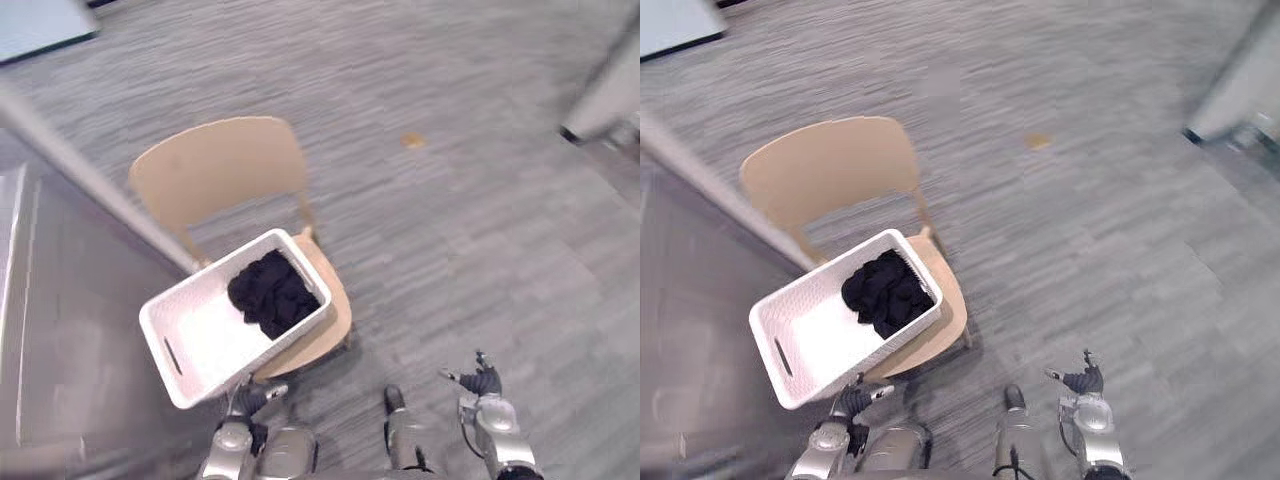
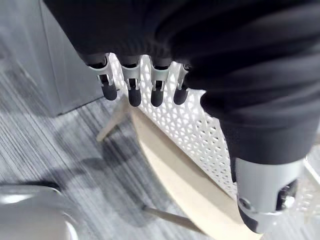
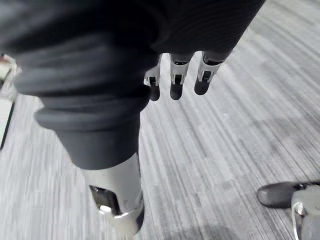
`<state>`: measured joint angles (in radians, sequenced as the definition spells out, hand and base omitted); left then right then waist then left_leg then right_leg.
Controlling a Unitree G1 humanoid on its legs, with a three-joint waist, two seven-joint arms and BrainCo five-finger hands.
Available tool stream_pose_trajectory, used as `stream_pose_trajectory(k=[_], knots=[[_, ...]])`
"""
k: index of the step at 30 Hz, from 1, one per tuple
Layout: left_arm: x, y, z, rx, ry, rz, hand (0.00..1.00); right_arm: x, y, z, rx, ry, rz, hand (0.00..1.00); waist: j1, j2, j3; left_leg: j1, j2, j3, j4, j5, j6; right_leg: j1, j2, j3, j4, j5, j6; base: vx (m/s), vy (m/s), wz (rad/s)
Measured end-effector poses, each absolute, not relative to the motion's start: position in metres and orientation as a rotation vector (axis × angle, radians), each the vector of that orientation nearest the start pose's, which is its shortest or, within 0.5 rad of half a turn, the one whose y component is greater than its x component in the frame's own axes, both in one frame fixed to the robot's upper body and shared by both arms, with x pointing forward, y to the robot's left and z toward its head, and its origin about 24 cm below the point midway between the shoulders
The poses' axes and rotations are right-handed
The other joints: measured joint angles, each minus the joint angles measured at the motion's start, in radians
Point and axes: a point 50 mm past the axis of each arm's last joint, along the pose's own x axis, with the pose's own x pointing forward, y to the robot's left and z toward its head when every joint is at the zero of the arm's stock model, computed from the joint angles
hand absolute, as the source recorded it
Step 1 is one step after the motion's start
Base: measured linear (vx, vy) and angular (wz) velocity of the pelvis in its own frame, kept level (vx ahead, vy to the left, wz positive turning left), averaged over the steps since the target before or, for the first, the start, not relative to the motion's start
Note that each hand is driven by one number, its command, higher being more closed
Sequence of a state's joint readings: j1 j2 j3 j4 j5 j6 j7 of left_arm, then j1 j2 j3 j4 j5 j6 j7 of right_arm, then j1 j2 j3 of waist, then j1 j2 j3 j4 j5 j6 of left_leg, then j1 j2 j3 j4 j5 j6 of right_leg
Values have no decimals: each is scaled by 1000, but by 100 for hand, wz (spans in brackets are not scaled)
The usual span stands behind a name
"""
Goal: Pick up the laundry basket with both hands and put the clothes into the washing machine.
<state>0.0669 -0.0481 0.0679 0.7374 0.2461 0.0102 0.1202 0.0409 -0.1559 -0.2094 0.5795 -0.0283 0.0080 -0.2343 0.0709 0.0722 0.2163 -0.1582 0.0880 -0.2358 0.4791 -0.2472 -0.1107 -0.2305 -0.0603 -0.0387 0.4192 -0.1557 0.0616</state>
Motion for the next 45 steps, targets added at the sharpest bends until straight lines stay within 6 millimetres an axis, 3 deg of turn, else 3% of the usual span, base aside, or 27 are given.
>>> stream_pose_trajectory(k=[2,3,4,6,10,14,16,20,22,26,30,32,37,41,42,45], knots=[[164,154,-123,205,797,100,0,196,-254,-68,-190,541,-479,0,-1,-3,0,-11,50,168,-34,26,11,43,-30,-106,-24,-12,-20,75,-289,174],[164,155,-123,195,795,108,0,201,-253,-61,-189,502,-478,0,0,-4,-1,-10,85,308,-63,39,33,69,-44,-160,-43,-15,-25,15,-109,129],[164,155,-123,196,797,109,0,204,-252,-58,-187,486,-476,0,0,-5,-3,-9,96,365,-78,49,49,76,-52,-187,-47,-16,-27,-7,-87,147],[163,159,-124,207,802,111,0,213,-251,-50,-185,445,-472,0,0,-2,-15,1,107,485,-154,68,41,93,-78,-259,-65,-19,-21,-21,5,118],[137,188,-134,303,887,118,0,224,-230,-35,-168,353,-417,0,1,-61,-70,4,43,436,-266,151,51,150,-96,-318,-201,20,18,23,72,65],[129,199,-137,355,916,110,0,246,-228,1,-373,192,-322,0,3,-65,-85,22,9,421,-332,188,62,172,-100,-324,-257,56,31,-8,68,21],[122,205,-139,387,934,101,0,265,-214,24,-524,73,-193,0,1,-64,-88,25,-4,415,-365,206,68,172,-102,-324,-283,78,34,-40,58,0],[122,207,-138,437,920,66,0,290,-194,39,-725,-18,7,0,13,-68,-87,-11,-22,385,-398,236,71,147,-101,-348,-307,94,36,-53,45,18],[124,208,-137,441,912,64,0,304,-189,39,-805,-6,75,0,35,-69,-85,-51,-23,372,-404,256,75,121,-98,-366,-321,109,33,-50,18,23],[134,207,-134,442,878,68,0,335,-203,43,-941,74,89,0,79,-59,-14,-120,-35,322,-409,291,82,82,-100,-410,-321,122,26,-51,32,41],[156,212,-123,452,805,96,0,359,-216,66,-1071,77,59,0,107,-38,65,-192,-36,293,-412,322,90,22,-104,-424,-312,133,20,-60,31,20],[169,215,-115,449,753,119,0,369,-221,79,-1115,80,32,0,112,-29,96,-220,-38,289,-423,337,91,-17,-110,-426,-295,133,20,-71,26,4],[210,219,-87,428,591,183,0,395,-247,139,-1235,65,-121,0,122,4,188,-311,-41,272,-488,406,96,-140,-115,-428,-278,153,11,-68,13,-1],[225,217,-77,395,536,204,0,399,-258,159,-1266,45,-194,0,135,12,211,-372,-39,262,-512,433,92,-211,-116,-433,-272,157,9,-25,-5,0],[227,216,-75,380,524,210,0,399,-258,163,-1271,34,-204,100,137,12,212,-389,-39,260,-517,438,91,-232,-117,-433,-265,156,10,0,0,0],[232,213,-71,347,505,215,0,402,-256,174,-1301,-8,-229,100,134,12,212,-423,-39,258,-518,440,88,-278,-124,-428,-232,145,8,0,0,0]])
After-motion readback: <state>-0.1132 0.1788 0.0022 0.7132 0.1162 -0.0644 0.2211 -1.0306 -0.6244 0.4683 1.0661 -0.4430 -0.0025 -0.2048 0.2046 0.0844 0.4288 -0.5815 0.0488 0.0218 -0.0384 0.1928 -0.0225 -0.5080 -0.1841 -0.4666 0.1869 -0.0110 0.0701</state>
